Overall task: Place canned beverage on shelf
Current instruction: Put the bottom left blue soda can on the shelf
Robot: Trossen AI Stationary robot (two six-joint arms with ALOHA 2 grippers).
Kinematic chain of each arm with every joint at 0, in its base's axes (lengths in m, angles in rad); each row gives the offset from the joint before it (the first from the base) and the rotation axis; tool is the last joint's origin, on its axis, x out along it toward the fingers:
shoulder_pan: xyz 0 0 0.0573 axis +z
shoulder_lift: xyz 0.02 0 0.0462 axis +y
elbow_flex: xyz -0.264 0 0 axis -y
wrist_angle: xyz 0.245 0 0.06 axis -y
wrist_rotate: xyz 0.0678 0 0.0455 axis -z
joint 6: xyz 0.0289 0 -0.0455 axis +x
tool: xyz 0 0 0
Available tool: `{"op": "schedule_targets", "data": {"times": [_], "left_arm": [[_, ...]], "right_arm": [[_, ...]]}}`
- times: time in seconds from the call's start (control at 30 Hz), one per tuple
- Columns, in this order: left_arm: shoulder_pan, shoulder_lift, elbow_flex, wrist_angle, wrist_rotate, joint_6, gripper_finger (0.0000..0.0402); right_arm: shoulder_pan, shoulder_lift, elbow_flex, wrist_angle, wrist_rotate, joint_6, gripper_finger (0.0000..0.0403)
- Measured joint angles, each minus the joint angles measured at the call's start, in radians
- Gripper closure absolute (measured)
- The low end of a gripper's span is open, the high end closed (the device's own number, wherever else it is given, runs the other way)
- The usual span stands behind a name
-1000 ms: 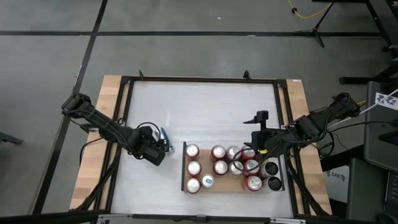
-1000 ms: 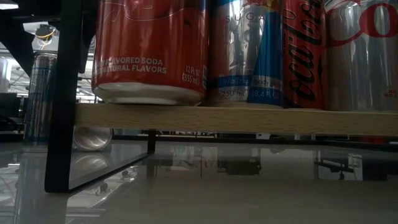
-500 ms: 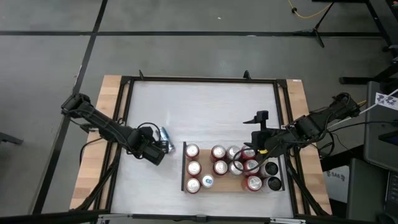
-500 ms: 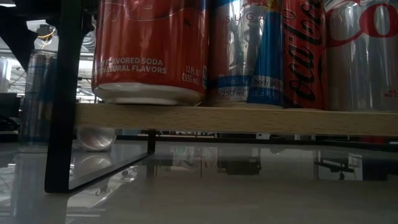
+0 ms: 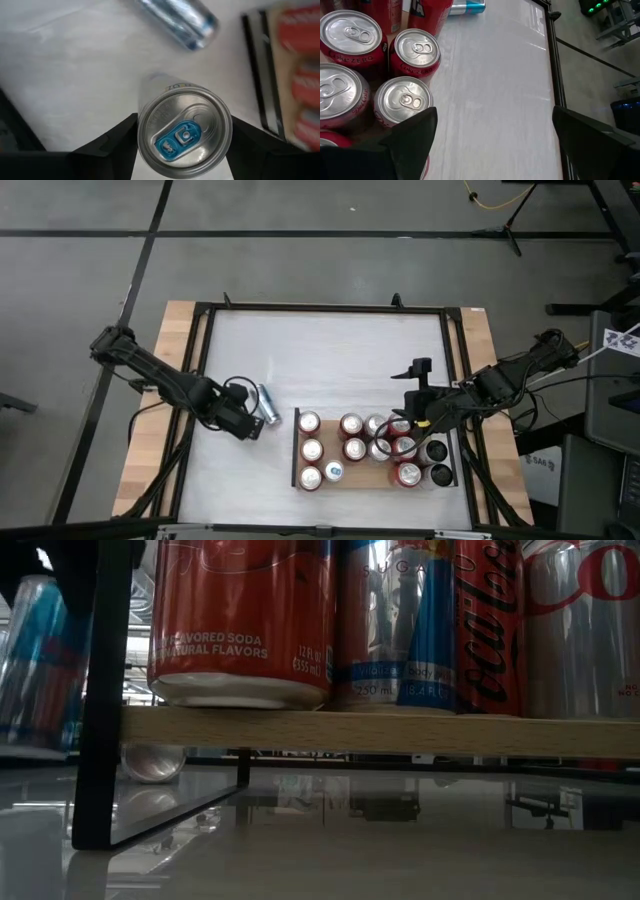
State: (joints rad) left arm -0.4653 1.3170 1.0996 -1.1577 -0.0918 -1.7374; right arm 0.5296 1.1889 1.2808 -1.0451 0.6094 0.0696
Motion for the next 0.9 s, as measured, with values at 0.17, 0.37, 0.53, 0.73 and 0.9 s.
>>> {"op": "schedule_targets", "data": {"times": [0.17, 0.37, 0.53, 0.73, 0.9], "left_arm": [[0.000, -0.048, 0.000, 0.052, 0.017, 0.166, 0.0172], [0.002, -0.087, 0.000, 0.106, 0.032, 0.376, 0.0172], [0.020, -0.088, 0.001, 0.101, 0.036, 0.502, 0.0172], [0.074, -0.088, 0.001, 0.090, 0.064, 0.703, 0.0172], [0.086, -0.088, 0.001, 0.089, 0.061, 0.905, 0.0172]], "right_arm": [[0.000, 0.000, 0.000, 0.000, 0.000, 0.000, 0.0017], [0.000, 0.000, 0.000, 0.000, 0.000, 0.000, 0.0017], [0.000, 0.000, 0.000, 0.001, 0.000, 0.000, 0.0017], [0.000, 0.000, 0.000, 0.001, 0.000, 0.000, 0.0017], [0.000, 0.000, 0.000, 0.001, 0.000, 0.000, 0.0017]]}}
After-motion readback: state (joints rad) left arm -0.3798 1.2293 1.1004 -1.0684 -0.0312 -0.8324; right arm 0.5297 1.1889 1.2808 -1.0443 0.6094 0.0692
